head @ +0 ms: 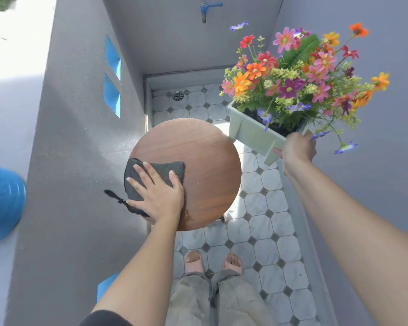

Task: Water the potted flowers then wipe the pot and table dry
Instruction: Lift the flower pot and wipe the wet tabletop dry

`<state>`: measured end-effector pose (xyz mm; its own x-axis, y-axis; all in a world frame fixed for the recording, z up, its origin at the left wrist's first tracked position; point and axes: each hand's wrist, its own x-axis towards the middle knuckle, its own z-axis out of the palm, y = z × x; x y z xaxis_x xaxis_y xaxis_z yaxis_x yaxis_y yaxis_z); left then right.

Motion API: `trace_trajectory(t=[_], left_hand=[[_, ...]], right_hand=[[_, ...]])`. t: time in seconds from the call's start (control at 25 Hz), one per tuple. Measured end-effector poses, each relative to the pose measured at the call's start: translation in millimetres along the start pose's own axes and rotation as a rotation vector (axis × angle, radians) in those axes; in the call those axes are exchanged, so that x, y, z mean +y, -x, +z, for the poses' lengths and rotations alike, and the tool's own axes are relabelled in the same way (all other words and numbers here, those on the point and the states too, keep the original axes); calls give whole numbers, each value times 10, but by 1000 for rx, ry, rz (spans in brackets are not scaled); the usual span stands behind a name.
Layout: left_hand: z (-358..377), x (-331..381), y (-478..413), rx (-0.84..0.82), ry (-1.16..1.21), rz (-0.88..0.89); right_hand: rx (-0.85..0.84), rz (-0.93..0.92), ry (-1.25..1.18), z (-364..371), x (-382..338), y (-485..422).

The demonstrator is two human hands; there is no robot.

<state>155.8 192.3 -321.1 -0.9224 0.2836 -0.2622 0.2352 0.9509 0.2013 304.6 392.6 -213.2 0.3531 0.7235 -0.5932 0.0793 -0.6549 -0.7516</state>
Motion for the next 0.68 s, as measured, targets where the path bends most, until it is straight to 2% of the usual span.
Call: trace_trajectory(t=[0.28, 0.68], left_hand=[[111, -39, 441, -29, 57, -14], [234, 123, 1082, -111, 74, 90]], right_hand=[[6, -3, 7, -71, -24, -8], [19, -12, 19, -155, -22, 21]])
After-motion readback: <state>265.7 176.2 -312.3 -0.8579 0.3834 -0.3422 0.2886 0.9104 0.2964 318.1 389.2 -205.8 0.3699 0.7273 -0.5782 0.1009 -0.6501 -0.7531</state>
